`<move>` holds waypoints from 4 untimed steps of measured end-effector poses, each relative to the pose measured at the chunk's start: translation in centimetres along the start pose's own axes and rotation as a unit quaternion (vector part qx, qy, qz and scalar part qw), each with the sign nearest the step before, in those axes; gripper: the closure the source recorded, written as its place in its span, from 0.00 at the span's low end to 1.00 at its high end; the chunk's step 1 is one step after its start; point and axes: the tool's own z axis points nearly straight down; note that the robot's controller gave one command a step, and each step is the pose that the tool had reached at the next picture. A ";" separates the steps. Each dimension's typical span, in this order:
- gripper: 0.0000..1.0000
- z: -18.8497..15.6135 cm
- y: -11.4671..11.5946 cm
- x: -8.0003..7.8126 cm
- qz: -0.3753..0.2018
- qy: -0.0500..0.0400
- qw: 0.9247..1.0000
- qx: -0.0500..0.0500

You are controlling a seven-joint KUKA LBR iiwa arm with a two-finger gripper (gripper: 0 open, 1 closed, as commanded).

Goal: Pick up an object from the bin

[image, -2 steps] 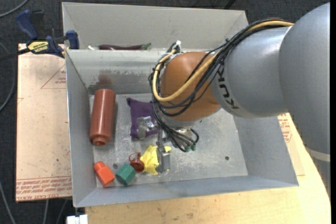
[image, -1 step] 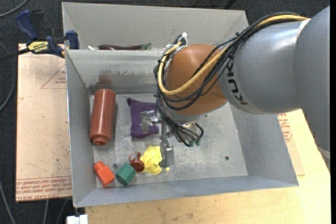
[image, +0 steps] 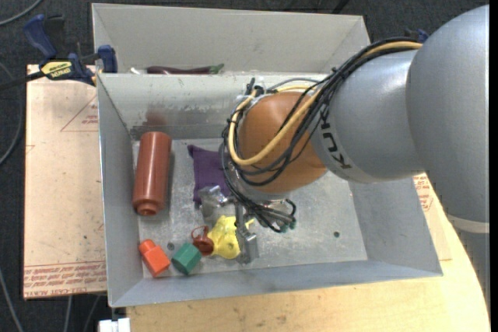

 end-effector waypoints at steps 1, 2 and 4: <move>1.00 2.0 0.1 0.9 0.055 -0.003 0.998 0.000; 1.00 2.0 0.1 0.9 0.055 -0.003 0.998 0.000; 1.00 0.7 0.2 1.0 0.055 0.000 0.998 -0.001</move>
Offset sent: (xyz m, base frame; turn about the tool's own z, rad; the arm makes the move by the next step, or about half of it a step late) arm 0.0000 0.0000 0.0000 0.0000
